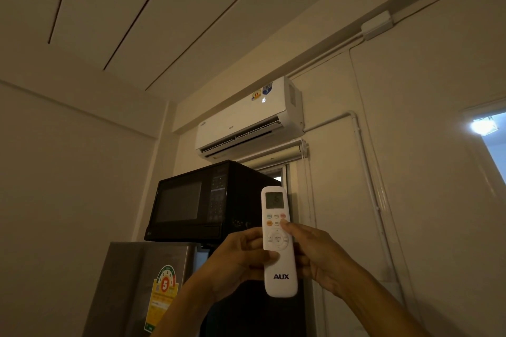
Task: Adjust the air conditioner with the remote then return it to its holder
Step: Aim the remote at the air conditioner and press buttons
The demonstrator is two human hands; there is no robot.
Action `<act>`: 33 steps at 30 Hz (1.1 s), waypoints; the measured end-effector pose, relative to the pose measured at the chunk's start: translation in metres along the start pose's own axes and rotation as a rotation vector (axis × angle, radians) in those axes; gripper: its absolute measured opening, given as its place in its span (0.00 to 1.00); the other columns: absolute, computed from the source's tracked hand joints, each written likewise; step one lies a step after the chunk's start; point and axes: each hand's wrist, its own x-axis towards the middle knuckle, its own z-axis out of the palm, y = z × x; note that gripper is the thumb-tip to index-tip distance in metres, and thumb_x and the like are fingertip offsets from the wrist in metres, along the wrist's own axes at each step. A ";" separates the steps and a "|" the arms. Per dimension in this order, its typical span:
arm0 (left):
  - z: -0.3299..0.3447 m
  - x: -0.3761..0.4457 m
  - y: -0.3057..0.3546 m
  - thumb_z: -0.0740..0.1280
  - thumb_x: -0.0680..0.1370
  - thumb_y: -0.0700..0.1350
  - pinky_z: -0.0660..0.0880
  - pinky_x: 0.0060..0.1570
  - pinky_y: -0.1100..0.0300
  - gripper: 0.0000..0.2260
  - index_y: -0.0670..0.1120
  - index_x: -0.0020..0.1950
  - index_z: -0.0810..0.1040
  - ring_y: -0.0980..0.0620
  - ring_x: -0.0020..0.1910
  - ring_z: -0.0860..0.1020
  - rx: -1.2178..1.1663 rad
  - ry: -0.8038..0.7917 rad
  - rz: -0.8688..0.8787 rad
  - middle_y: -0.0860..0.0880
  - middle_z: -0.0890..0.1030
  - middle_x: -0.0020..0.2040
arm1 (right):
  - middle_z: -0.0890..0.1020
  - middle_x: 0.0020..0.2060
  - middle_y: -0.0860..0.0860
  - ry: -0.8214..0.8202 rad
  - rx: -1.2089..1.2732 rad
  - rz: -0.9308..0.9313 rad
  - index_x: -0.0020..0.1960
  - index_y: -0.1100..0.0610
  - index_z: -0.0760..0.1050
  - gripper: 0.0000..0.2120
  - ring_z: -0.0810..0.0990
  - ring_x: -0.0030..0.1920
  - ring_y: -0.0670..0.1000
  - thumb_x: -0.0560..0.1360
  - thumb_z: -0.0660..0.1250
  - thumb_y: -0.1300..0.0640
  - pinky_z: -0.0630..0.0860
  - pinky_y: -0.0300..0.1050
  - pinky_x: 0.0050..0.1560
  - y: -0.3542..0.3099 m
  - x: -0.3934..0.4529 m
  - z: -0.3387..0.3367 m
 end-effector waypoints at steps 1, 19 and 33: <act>0.000 0.000 0.000 0.64 0.74 0.31 0.81 0.47 0.52 0.18 0.47 0.60 0.73 0.45 0.55 0.81 0.000 -0.001 0.001 0.44 0.83 0.55 | 0.82 0.50 0.58 0.001 0.000 0.001 0.51 0.51 0.75 0.07 0.83 0.49 0.58 0.75 0.64 0.50 0.81 0.56 0.47 0.000 0.000 0.000; 0.000 0.000 -0.006 0.64 0.74 0.30 0.81 0.48 0.52 0.18 0.48 0.60 0.73 0.46 0.55 0.81 0.008 0.005 0.000 0.44 0.83 0.55 | 0.83 0.49 0.58 0.000 0.015 -0.019 0.50 0.51 0.75 0.07 0.84 0.48 0.58 0.75 0.64 0.50 0.81 0.54 0.44 0.007 0.003 0.001; -0.007 -0.003 -0.014 0.63 0.74 0.30 0.81 0.45 0.54 0.18 0.48 0.59 0.73 0.47 0.54 0.82 -0.019 0.012 -0.020 0.47 0.85 0.52 | 0.81 0.54 0.59 -0.154 0.048 -0.002 0.55 0.52 0.74 0.09 0.83 0.52 0.58 0.76 0.63 0.53 0.81 0.55 0.48 0.020 0.008 -0.005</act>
